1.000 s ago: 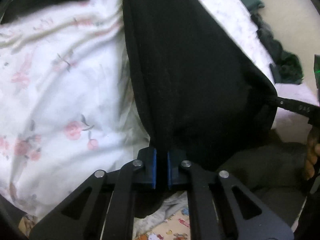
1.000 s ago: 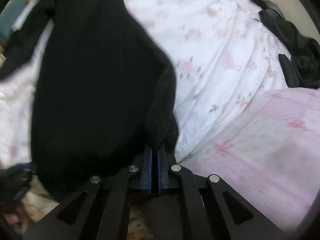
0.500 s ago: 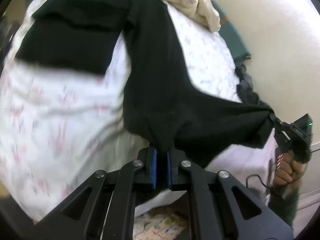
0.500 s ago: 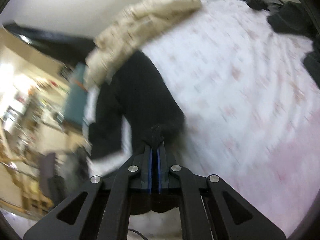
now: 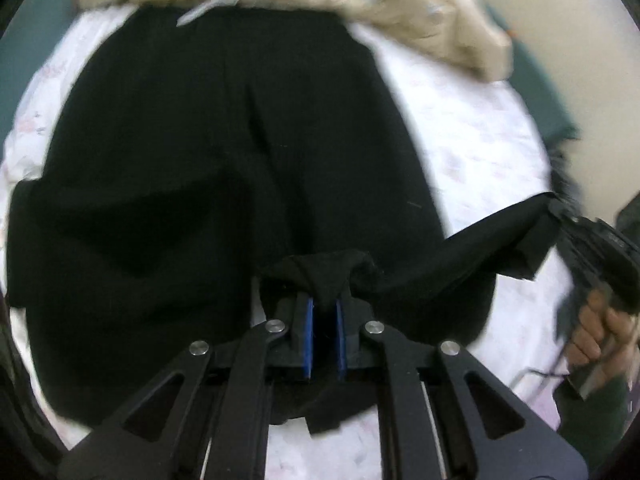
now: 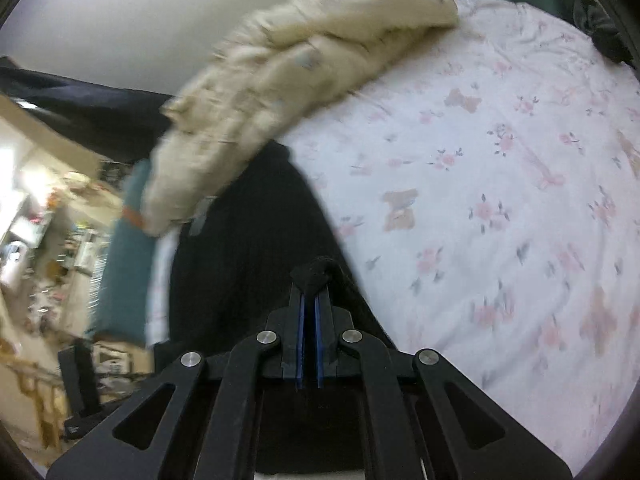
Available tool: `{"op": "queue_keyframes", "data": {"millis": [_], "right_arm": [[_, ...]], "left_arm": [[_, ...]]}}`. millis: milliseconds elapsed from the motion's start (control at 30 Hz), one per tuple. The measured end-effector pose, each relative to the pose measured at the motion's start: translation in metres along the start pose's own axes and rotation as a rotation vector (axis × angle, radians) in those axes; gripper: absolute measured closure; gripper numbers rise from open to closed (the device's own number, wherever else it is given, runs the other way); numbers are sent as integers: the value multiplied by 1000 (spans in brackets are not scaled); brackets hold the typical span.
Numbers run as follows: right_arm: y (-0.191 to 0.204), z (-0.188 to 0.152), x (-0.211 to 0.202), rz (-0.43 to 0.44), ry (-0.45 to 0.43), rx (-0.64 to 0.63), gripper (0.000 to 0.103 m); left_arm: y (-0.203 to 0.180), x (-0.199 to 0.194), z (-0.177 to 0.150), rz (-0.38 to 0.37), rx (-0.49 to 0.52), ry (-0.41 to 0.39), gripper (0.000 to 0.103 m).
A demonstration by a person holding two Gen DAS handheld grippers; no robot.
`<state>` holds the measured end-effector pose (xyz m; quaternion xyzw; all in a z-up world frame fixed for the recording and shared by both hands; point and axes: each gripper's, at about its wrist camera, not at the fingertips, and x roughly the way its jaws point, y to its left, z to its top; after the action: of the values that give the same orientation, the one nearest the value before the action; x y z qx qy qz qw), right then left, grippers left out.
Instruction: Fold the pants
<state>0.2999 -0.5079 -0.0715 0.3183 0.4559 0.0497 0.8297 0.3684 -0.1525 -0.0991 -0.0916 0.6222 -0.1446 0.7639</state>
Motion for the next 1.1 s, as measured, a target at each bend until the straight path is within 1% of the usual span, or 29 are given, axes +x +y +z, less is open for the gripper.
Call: {"op": "queue_keyframes", "data": {"millis": [33, 67, 100, 133, 167, 200, 233, 267, 300, 367, 400, 433, 500, 567, 600, 633, 667, 700, 733, 767, 800, 833, 900, 933, 967, 1000, 1033, 1067, 1100], "right_arm": [[-6, 8, 21, -18, 27, 12, 99], [-13, 12, 39, -25, 46, 34, 97], [-22, 15, 61, -26, 72, 70, 93], [-25, 16, 72, -33, 93, 82, 93], [-27, 16, 86, -54, 114, 70, 86], [-27, 14, 90, -68, 116, 50, 69], [-26, 12, 95, -79, 123, 24, 57], [-26, 8, 95, -80, 127, 9, 33], [-26, 6, 95, -83, 122, 3, 24], [-25, 0, 83, -92, 109, -20, 24], [-22, -5, 73, -102, 102, -39, 24], [-19, -10, 63, -103, 93, -54, 24], [-12, -29, 34, -63, 63, -75, 24], [-4, -53, 6, -20, 42, -92, 24], [-1, -70, -10, 14, 31, -94, 24], [0, -88, -25, 52, 35, -90, 24], [-1, -102, -34, 90, 57, -78, 24], [-2, -118, -41, 131, 102, -80, 24], [-1, -131, -47, 126, 128, -102, 24], [-2, -143, -57, 101, 133, -134, 24], [-7, -154, -70, 103, 119, -160, 24], [-11, -159, -77, 116, 107, -165, 24], [-27, -163, -90, 142, 55, -161, 24], [-36, -162, -91, 113, 26, -136, 22], [-45, -156, -90, 103, 4, -79, 22], [-49, -149, -87, 132, -8, -55, 23], [-47, -142, -86, 119, -41, -74, 23], [-44, -139, -85, 83, -68, -99, 23], [-41, -136, -79, 41, -76, -119, 23]], "left_arm": [[1, 22, 12, 26, -14, 23, 93], [4, 33, 18, 41, -28, 31, 90], [8, 43, 24, 51, -39, 36, 79], [11, 52, 28, 61, -56, 30, 63], [11, 54, 29, 56, -58, 17, 54], [10, 56, 29, 48, -50, 3, 33], [8, 56, 26, 42, -37, -6, 9], [6, 55, 22, 40, -25, -10, 0], [3, 50, 18, 51, -7, -21, 0], [2, 40, 10, 57, 33, -46, 0], [2, 31, 9, 74, 40, -62, 0], [3, 20, 3, 90, 43, -94, 0], [10, -13, -21, 97, 48, -169, 0], [12, -36, -37, 94, 60, -224, 0], [9, -44, -43, 111, 75, -257, 0], [13, -61, -64, 132, 107, -292, 0], [15, -72, -76, 143, 122, -294, 0], [17, -81, -88, 147, 136, -290, 0], [22, -93, -104, 138, 141, -288, 0], [27, -104, -117, 136, 137, -293, 0], [33, -115, -132, 136, 129, -306, 0], [42, -133, -152, 126, 107, -333, 0], [52, -149, -176, 110, 58, -374, 0], [64, -158, -192, 104, 18, -403, 0], [71, -160, -199, 115, -20, -415, 0], [80, -159, -203, 131, -78, -404, 0], [85, -156, -203, 127, -121, -383, 0], [92, -154, -202, 106, -161, -374, 0], [97, -153, -206, 107, -177, -380, 0]]}}
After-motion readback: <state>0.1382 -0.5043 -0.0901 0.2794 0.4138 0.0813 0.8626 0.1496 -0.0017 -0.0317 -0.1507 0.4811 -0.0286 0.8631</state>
